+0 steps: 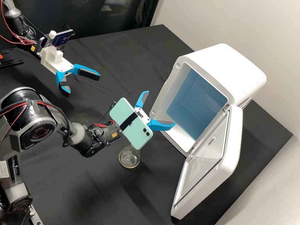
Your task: Place the flask in the incubator
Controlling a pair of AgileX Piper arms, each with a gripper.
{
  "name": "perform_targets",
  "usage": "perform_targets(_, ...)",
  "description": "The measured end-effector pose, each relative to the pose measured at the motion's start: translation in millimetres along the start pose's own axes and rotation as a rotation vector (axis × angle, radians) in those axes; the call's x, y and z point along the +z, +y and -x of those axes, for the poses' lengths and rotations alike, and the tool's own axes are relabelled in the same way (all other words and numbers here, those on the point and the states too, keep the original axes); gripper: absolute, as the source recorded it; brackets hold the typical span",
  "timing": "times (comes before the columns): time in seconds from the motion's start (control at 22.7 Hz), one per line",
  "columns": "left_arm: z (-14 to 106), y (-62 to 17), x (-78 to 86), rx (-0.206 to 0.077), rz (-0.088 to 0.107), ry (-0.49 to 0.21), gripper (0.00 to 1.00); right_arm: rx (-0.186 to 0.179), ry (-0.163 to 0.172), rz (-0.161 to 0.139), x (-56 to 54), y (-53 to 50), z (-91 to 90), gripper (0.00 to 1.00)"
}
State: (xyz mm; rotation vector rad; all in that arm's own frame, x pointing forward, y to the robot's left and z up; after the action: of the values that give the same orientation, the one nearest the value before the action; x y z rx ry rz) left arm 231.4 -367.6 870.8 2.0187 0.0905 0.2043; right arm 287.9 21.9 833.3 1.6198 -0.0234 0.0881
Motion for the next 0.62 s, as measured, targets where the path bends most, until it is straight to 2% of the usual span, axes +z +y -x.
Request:
perform_targets(0.09, 0.8, -6.2, 5.9, -0.025, -0.020, -0.022, 1.00, -0.005, -0.002, 0.004, 6.5, 0.3, 7.1, 1.00)
perform_targets(0.18, 1.4, -8.8, 9.6, -0.033, -0.037, -0.031, 1.00, 0.003, -0.004, 0.006, 14.0, 1.2, 16.8, 1.00)
perform_targets(0.26, 0.6, -10.4, 10.5, -0.037, -0.033, -0.030, 1.00, 0.000, -0.008, 0.011, 19.4, 0.7, 24.8, 1.00)
perform_targets(0.35, 0.0, -12.1, 11.6, -0.043, -0.031, -0.034, 1.00, -0.027, -0.032, 0.017, 26.9, -3.0, 35.2, 1.00)
perform_targets(0.44, -0.4, -12.9, 13.3, -0.045, -0.040, -0.039, 1.00, -0.064, -0.054, 0.017, 31.2, -9.5, 45.3, 1.00)
perform_targets(0.48, -0.5, -13.0, 13.8, -0.045, -0.048, -0.041, 1.00, -0.081, -0.058, 0.017, 32.3, -12.4, 48.8, 1.00)
perform_targets(0.62, -0.5, -13.0, 13.8, -0.045, -0.048, -0.041, 1.00, -0.115, -0.073, 0.017, 35.0, -18.2, 56.9, 1.00)
